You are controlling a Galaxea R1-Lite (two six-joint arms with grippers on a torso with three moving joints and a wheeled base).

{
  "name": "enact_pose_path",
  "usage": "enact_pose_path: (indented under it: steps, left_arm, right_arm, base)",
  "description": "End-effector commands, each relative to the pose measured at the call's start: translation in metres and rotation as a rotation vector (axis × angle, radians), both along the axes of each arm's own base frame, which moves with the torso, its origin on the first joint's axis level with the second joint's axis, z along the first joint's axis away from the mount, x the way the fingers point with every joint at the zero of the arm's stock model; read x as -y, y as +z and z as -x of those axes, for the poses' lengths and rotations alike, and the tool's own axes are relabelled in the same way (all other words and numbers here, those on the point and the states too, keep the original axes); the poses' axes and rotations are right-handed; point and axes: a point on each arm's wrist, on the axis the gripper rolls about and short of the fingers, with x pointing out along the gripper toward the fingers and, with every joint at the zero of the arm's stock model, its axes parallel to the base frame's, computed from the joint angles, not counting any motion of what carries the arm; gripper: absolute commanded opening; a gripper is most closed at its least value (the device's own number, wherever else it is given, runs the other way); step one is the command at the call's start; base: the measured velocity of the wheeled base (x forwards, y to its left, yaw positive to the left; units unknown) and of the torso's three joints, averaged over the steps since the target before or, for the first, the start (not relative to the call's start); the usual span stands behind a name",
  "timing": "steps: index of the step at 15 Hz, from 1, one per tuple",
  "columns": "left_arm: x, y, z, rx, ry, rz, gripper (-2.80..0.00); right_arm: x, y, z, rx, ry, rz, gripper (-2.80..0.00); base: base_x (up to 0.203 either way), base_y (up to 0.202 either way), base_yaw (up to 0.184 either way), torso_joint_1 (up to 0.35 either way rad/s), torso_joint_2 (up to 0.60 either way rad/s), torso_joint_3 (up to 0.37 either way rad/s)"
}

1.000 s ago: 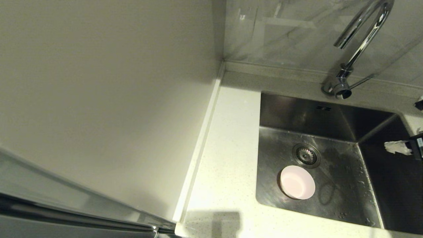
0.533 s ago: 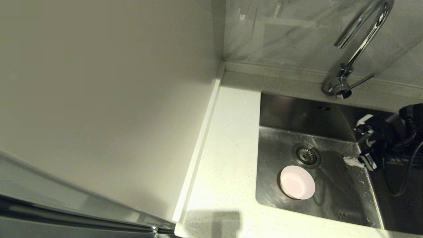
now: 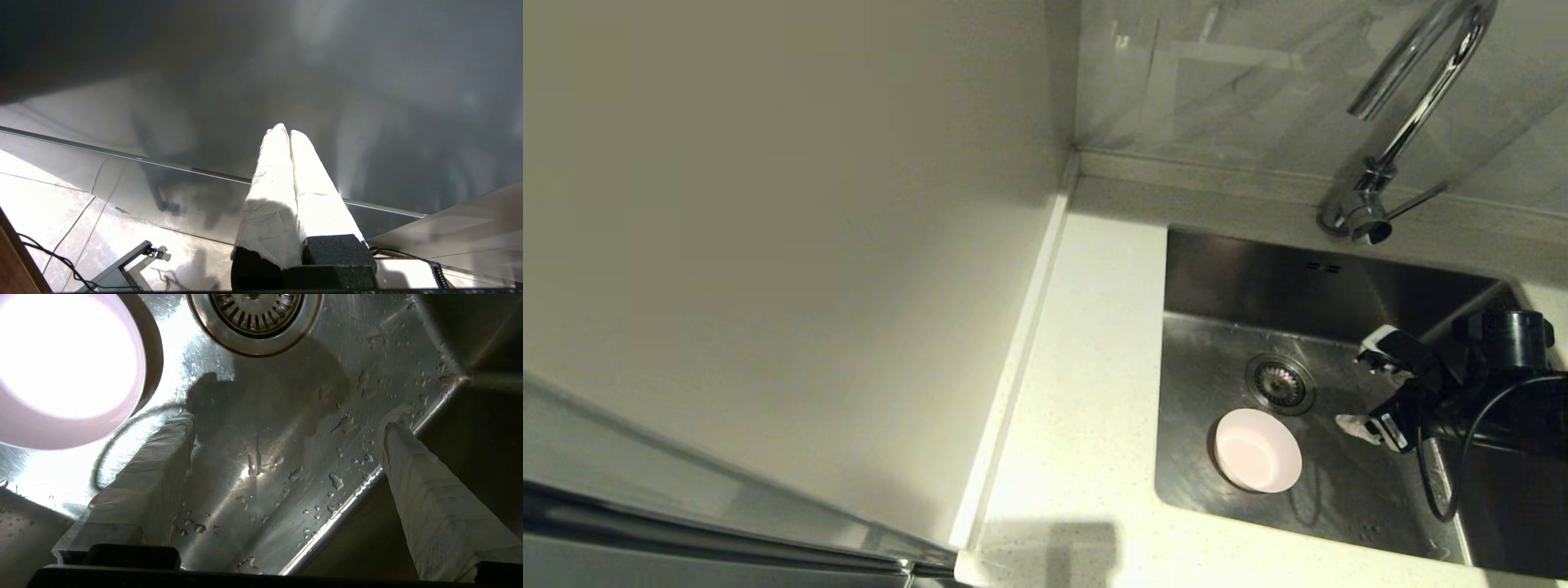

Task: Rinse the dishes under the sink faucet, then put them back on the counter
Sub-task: Put a bowl back to the table from the sink

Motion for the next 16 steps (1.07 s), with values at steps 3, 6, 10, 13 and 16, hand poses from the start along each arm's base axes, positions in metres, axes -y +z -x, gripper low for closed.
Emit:
enact_pose_path:
  steps: [3,6,10,13,16]
  left_arm:
    - [0.0,0.0,0.0,0.003,0.001,0.001,-2.8]
    - [0.0,0.0,0.0,0.003,0.001,0.001,-2.8]
    - [0.0,0.0,0.0,0.003,0.001,0.001,-2.8]
    - [0.0,0.0,0.0,0.003,0.001,0.001,-2.8]
    - [0.0,0.0,0.0,0.003,0.001,0.001,-2.8]
  right_arm:
    - [-0.034,-0.02,-0.01,0.017,0.067,0.036,0.0]
    - [-0.063,-0.045,-0.006,0.026,0.113,0.066,0.0]
    - [-0.074,-0.072,-0.007,0.007,0.11,0.093,0.0]
    - [-0.074,-0.078,-0.017,0.011,0.096,0.098,0.0]
    - [-0.075,-0.081,-0.038,0.036,0.023,0.065,0.0]
  base:
    - [0.0,0.0,0.0,0.0,0.0,0.0]
    - [0.0,0.0,0.0,0.0,0.0,0.0]
    - [0.0,0.0,0.0,0.0,0.0,0.0]
    - [0.0,0.0,0.0,0.0,0.0,0.0]
    - [0.0,0.0,0.0,0.0,0.0,0.0]
